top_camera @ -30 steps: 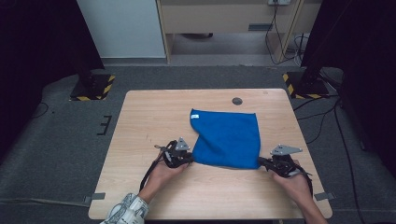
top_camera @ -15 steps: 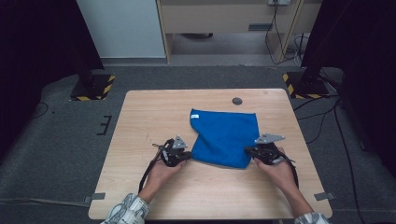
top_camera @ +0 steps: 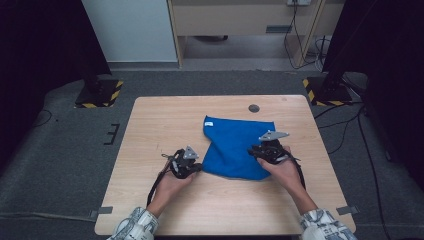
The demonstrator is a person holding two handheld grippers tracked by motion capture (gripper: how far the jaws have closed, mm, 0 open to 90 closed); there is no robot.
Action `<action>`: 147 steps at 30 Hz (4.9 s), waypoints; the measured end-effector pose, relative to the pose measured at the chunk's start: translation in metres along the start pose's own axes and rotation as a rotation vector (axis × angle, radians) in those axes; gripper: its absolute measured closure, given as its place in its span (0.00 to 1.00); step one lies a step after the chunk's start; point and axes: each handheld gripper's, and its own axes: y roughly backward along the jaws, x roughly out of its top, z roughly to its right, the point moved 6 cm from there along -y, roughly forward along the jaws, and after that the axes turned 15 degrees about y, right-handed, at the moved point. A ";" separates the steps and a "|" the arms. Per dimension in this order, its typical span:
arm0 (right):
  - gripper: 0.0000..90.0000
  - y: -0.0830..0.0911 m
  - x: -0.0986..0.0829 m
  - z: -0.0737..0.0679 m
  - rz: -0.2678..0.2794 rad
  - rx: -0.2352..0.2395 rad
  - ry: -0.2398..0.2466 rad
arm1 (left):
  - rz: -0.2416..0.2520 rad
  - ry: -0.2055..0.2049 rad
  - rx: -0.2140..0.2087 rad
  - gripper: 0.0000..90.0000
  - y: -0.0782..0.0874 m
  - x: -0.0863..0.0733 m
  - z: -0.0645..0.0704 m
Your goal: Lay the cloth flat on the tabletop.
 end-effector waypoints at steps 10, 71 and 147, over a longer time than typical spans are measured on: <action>0.79 0.054 -0.026 0.005 0.036 -0.026 -0.010 | -0.019 -0.007 0.005 0.97 -0.001 -0.001 0.000; 1.00 0.039 -0.028 -0.023 -0.119 0.157 0.059 | -0.019 0.002 -0.018 0.97 0.030 -0.025 0.005; 0.98 0.105 -0.099 -0.039 -0.192 0.072 -0.150 | -0.132 -0.029 -0.092 0.97 0.038 -0.048 0.054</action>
